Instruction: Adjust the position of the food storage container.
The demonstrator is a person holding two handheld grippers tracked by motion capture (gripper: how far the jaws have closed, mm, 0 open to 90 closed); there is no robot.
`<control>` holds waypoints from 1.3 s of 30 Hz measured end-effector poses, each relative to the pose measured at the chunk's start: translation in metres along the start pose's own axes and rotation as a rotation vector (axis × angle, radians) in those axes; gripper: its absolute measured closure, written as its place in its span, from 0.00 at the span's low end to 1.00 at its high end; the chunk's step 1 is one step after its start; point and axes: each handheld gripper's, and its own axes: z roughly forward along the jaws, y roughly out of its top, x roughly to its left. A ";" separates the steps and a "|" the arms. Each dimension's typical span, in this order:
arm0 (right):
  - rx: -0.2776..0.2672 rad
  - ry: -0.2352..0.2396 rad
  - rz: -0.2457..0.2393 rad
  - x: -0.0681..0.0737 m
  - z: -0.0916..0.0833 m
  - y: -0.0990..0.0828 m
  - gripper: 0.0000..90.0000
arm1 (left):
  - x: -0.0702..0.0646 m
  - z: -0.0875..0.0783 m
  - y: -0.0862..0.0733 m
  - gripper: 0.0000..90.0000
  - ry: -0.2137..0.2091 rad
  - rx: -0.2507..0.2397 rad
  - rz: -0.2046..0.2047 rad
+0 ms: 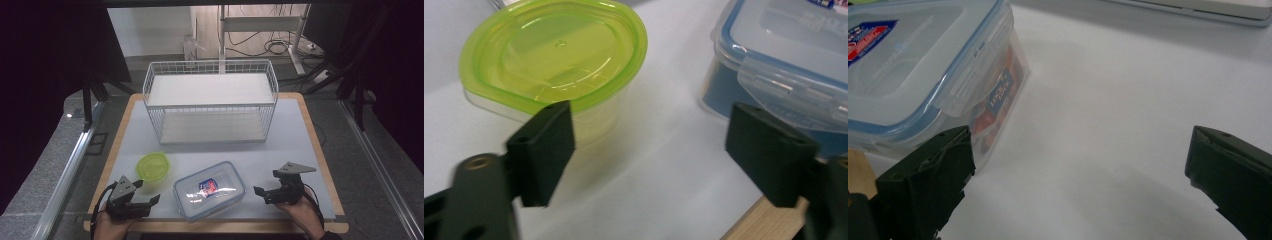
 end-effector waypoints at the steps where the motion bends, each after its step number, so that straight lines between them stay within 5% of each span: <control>1: 0.005 0.001 -0.001 0.000 0.001 0.000 0.00 | 0.000 -0.001 0.001 0.29 -0.009 -0.006 -0.001; 7: 0.007 0.008 -0.014 0.000 0.002 0.000 0.00 | -0.003 -0.003 0.007 0.55 -0.004 -0.013 0.014; 19: 0.039 0.003 -0.017 -0.001 0.005 -0.002 0.00 | -0.009 0.008 0.028 0.99 -0.094 -0.002 0.033; 27: 0.033 -0.006 -0.026 -0.001 0.004 -0.001 0.01 | -0.010 0.024 0.039 1.00 -0.133 0.006 0.063; 39: 0.042 -0.017 -0.037 -0.001 0.004 -0.001 0.01 | -0.004 0.048 0.051 1.00 -0.084 0.035 0.059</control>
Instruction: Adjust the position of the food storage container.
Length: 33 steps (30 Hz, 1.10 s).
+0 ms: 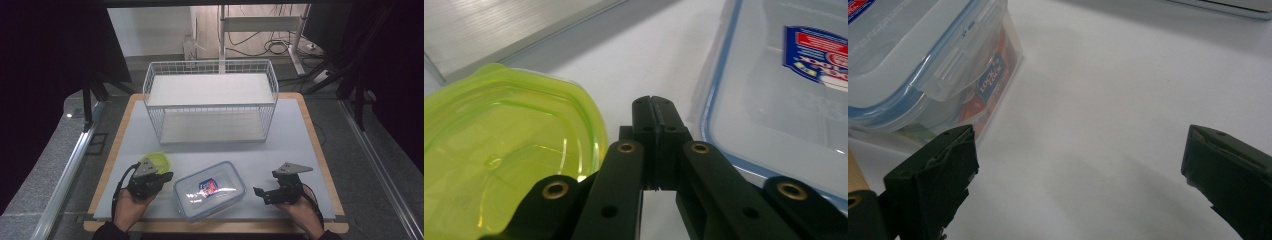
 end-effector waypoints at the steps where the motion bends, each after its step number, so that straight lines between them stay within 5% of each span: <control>1: 0.002 0.000 -0.001 0.000 0.000 0.000 0.02 | 0.001 0.000 0.000 1.00 0.007 0.004 -0.008; 33: 0.009 -0.007 -0.027 0.001 0.001 -0.001 0.03 | 0.061 0.004 -0.003 1.00 0.131 0.030 -0.120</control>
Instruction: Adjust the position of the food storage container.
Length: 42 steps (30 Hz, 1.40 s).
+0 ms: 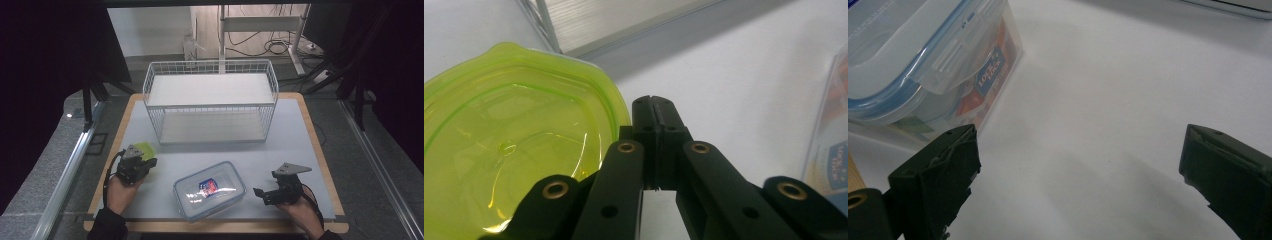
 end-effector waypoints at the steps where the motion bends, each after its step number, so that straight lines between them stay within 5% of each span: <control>1: 0.000 0.000 0.000 0.000 0.000 0.000 0.03 | 0.000 0.000 0.000 1.00 -0.001 -0.001 -0.001; 7: -0.004 0.006 -0.006 0.001 -0.003 0.002 0.09 | -0.019 -0.006 -0.001 1.00 -0.031 -0.031 0.049; 11: 0.025 0.025 0.013 0.003 -0.007 0.004 0.26 | -0.036 -0.013 -0.009 1.00 -0.061 -0.026 0.084; 18: 0.025 0.108 -0.029 0.015 -0.013 0.010 0.53 | -0.063 -0.029 -0.027 1.00 -0.119 -0.053 0.067; 28: 0.026 0.170 -0.092 0.030 -0.013 0.014 0.87 | -0.102 -0.037 -0.055 1.00 -0.171 0.020 0.099; 31: 0.031 0.172 -0.113 0.035 -0.012 0.016 0.90 | -0.108 -0.036 -0.057 1.00 -0.182 0.035 0.106; 33: 0.047 0.177 -0.129 0.038 -0.008 0.016 0.92 | -0.112 -0.031 -0.055 1.00 -0.149 0.051 0.135; 38: 0.048 0.176 -0.128 0.038 -0.008 0.016 0.94 | -0.108 -0.029 -0.053 1.00 -0.153 0.042 0.108; 42: 0.045 0.166 -0.130 0.037 -0.008 0.016 0.96 | -0.107 -0.020 -0.044 1.00 -0.117 0.042 0.123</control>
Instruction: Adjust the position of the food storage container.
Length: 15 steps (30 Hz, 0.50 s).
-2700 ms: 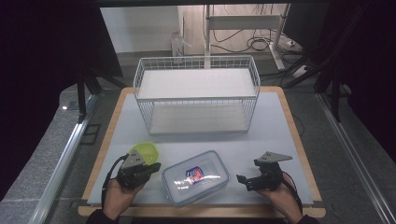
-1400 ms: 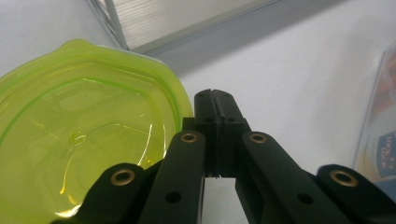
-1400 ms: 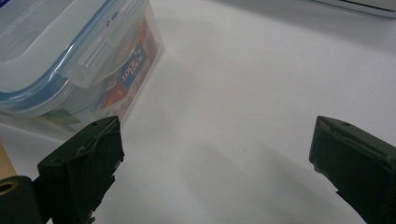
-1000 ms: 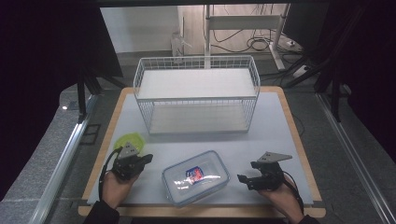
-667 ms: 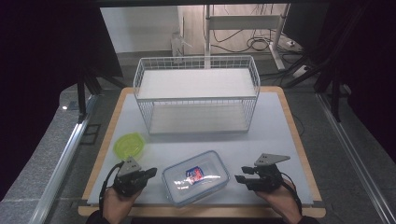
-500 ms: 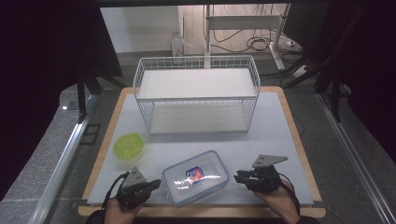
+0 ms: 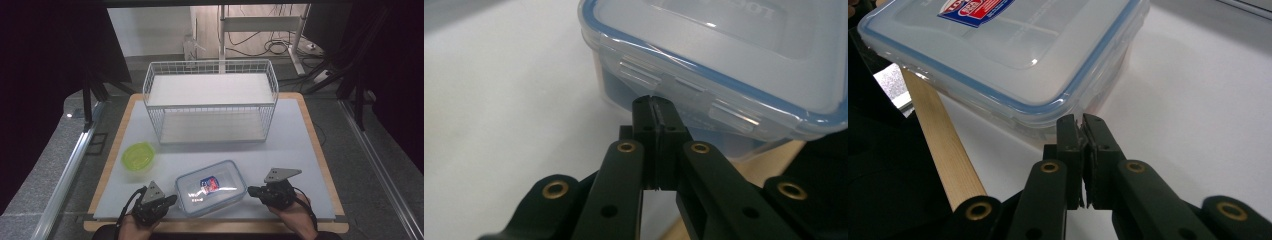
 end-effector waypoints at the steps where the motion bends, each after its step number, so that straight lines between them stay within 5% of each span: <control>1: 0.001 -0.001 0.001 0.000 0.000 0.000 0.97 | 0.001 0.002 0.002 1.00 0.003 -0.001 -0.003; 15: -0.004 -0.037 0.032 -0.004 -0.001 0.000 0.96 | 0.025 0.029 0.027 1.00 -0.003 0.004 -0.031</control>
